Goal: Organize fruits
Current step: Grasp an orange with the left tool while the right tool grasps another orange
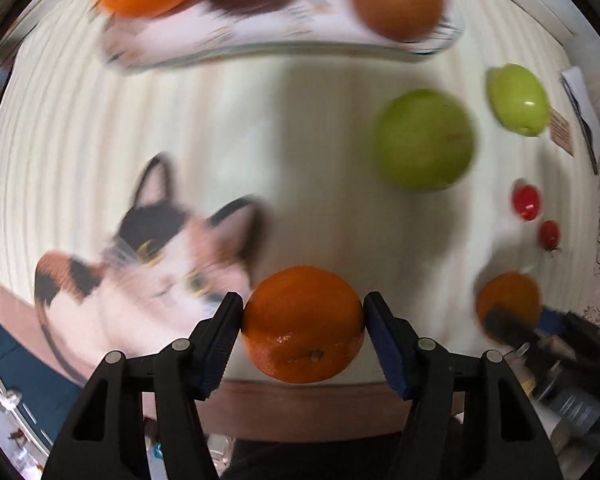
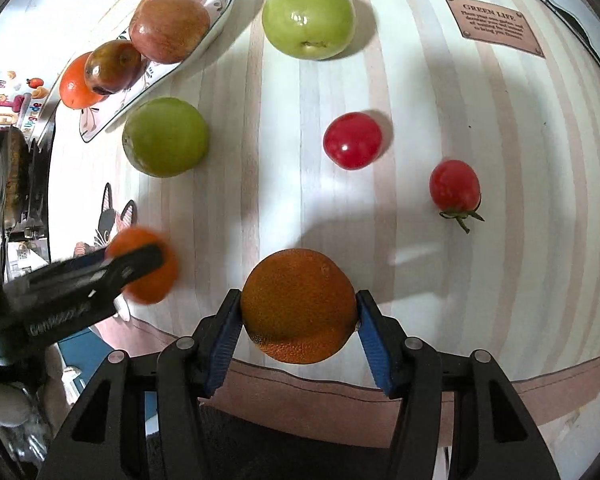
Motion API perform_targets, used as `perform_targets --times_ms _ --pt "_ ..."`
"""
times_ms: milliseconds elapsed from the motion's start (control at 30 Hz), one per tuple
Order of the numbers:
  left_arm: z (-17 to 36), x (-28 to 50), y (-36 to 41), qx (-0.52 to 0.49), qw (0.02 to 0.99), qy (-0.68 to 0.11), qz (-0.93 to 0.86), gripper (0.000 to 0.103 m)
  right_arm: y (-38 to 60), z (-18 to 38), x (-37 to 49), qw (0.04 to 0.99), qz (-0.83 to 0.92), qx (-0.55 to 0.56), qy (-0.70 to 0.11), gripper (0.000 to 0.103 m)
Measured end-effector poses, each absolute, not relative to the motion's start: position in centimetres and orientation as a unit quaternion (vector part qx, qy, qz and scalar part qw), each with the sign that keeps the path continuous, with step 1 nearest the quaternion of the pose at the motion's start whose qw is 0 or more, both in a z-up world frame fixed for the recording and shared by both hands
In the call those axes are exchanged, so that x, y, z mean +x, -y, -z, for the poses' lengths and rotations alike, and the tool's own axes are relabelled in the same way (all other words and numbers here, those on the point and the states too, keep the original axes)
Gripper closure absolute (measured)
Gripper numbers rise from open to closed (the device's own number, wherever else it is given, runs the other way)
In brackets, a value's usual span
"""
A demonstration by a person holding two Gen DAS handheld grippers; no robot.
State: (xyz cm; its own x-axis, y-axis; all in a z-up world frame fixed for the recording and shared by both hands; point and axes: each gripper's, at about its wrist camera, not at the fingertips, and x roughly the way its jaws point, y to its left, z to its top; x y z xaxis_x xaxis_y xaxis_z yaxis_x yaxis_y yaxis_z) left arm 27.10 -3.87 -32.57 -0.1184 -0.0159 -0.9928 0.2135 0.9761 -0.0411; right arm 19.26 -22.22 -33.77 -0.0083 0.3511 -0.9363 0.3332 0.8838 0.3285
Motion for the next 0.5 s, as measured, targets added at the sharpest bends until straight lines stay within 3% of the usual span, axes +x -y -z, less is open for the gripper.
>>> perform_targets --times_ms 200,500 --pt "32.9 27.4 1.6 0.011 0.653 -0.753 0.081 0.040 22.0 34.3 20.0 0.655 -0.007 0.257 -0.711 0.044" --pt "33.7 27.5 2.1 0.012 0.659 -0.749 0.063 0.042 21.6 34.7 20.7 0.646 -0.013 0.247 -0.722 0.044"
